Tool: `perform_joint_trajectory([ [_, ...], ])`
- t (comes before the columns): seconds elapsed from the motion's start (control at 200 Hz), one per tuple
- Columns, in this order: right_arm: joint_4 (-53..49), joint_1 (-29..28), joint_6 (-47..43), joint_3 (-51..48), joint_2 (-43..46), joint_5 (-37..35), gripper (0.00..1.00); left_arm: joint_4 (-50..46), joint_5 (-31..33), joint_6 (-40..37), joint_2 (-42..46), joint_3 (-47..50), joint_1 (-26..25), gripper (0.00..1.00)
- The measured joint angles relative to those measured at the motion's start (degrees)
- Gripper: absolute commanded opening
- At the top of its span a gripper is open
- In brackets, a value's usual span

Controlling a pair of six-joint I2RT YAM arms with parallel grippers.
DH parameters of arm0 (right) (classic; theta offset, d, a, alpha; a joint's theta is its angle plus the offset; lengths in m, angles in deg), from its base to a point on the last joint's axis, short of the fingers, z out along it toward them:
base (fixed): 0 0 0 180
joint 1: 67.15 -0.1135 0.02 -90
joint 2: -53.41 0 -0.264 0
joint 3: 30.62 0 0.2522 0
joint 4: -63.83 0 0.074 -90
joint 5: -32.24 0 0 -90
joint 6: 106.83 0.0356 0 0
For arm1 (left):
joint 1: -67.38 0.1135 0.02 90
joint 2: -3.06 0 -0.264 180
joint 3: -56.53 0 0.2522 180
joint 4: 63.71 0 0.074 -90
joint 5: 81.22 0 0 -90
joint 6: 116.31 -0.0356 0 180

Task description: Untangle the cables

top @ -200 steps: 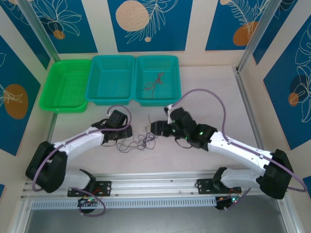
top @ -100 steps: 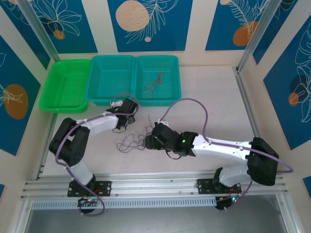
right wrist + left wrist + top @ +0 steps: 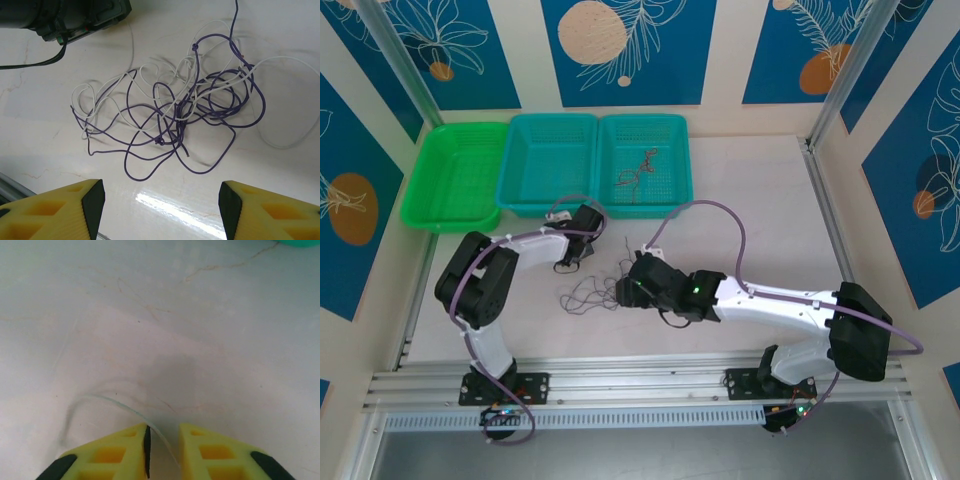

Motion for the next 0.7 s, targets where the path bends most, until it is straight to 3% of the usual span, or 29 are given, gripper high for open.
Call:
perform_joint_trajectory([
  [0.115, 0.8, -0.5, -1.7, 1.6, -2.7, -0.5, 0.66, 1.6, -0.9, -0.4, 0.4, 0.7, 0.0, 0.00],
  [0.27, 2.9, -0.6, -3.8, 2.6, -6.9, -1.2, 0.72, 2.1, -2.3, -1.6, 4.0, 4.0, 0.0, 0.00],
  [0.43, 2.9, -0.3, -5.8, 8.2, -15.4, -1.9, 0.74, 0.9, -4.1, -3.3, 13.5, 6.6, 0.1, 0.00],
  [0.575, 2.8, 1.1, -7.5, 13.0, -23.1, -1.6, 0.55, -0.7, -4.2, -3.9, 26.8, 7.7, 0.1, 0.00],
  [0.7, 2.7, 5.5, -6.6, 12.2, -26.0, 0.7, 0.38, -4.8, -2.5, -5.0, 38.2, 7.6, 0.1, 0.00],
])
